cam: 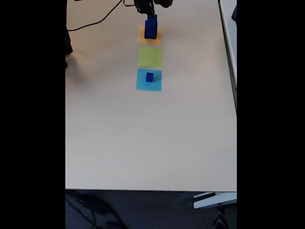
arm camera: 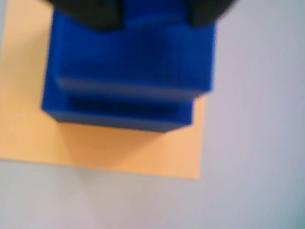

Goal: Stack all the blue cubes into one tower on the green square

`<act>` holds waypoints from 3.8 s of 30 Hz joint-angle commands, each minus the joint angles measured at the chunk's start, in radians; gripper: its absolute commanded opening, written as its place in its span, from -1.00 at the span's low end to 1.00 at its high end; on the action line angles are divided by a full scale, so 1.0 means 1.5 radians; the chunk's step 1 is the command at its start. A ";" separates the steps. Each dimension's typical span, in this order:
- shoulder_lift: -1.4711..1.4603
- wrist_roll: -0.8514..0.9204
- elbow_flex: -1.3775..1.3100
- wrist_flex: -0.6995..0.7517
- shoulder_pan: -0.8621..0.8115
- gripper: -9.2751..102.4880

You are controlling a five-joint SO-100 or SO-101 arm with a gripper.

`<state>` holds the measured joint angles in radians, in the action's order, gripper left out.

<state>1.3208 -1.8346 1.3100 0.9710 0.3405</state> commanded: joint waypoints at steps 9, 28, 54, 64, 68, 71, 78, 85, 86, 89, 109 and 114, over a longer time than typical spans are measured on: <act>0.028 0.004 0.003 -0.016 -0.001 -0.83; 0.029 0.008 0.008 -0.036 0.000 -0.64; 0.119 0.223 -0.039 -0.062 -0.148 -0.41; 0.166 0.269 0.159 -0.133 -0.258 -0.40; 0.176 0.279 0.240 -0.193 -0.282 -0.38; 0.178 0.287 0.274 -0.219 -0.292 -0.37; 0.180 0.301 0.336 -0.271 -0.319 -0.38; 0.172 0.312 0.368 -0.303 -0.334 -0.38; 0.172 0.312 0.370 -0.304 -0.336 -0.38; 0.164 0.317 0.374 -0.309 -0.345 -0.38; 0.103 0.327 0.410 -0.387 -0.363 -0.39; 0.085 0.321 0.421 -0.407 -0.362 -0.39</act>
<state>1.4404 -1.3453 1.9436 0.3942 -0.1979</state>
